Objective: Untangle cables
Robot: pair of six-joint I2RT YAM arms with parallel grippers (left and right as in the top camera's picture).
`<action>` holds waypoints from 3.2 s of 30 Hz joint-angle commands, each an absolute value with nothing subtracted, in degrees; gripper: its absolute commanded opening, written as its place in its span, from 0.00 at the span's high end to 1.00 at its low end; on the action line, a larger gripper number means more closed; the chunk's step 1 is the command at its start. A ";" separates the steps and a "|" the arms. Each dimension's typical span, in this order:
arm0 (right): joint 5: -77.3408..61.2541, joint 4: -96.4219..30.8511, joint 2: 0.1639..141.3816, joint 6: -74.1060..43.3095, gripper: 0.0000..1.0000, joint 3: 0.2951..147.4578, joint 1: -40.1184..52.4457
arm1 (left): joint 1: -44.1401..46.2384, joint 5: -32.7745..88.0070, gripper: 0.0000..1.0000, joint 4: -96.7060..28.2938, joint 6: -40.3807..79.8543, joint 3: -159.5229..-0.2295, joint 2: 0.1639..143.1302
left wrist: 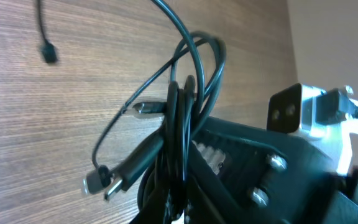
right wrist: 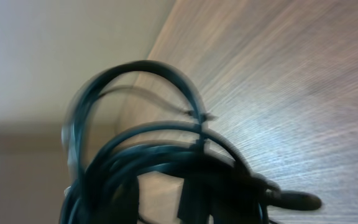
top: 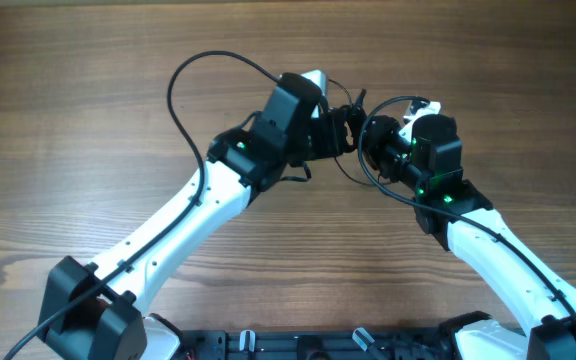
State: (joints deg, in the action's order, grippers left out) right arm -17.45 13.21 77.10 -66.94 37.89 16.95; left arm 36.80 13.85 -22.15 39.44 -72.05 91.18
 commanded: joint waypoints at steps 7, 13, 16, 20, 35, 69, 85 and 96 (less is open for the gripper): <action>-21.89 10.87 63.26 -52.69 0.15 38.20 13.15 | 24.43 13.26 0.96 -25.41 38.09 -72.77 88.18; -19.40 0.97 61.93 -38.96 0.14 38.20 10.41 | 21.63 50.15 0.96 -23.05 10.22 -72.77 88.18; -19.27 0.89 63.88 -34.04 0.14 38.20 10.41 | 21.63 53.82 0.96 -26.48 6.15 -72.77 88.18; -19.53 1.65 66.43 -34.04 0.13 38.20 10.41 | 21.63 57.17 0.96 -27.24 4.89 -72.77 88.18; -6.09 0.51 75.94 -45.76 0.11 38.20 7.51 | 21.10 70.06 0.96 -27.38 4.71 -72.77 88.18; -77.41 12.88 77.36 1.34 0.20 38.13 3.88 | 21.63 74.81 0.96 -35.38 -7.07 -72.77 88.20; -48.49 17.52 77.47 -59.94 0.96 38.13 3.75 | 22.46 40.32 0.09 -33.34 17.56 -72.75 88.23; -51.55 17.04 77.47 -64.71 0.96 38.13 4.97 | 32.91 19.97 0.35 -25.67 29.47 -72.75 88.29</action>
State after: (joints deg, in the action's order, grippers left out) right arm -50.78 16.78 77.14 -63.22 37.87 4.64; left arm 29.93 31.11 -26.59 23.05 -72.44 88.86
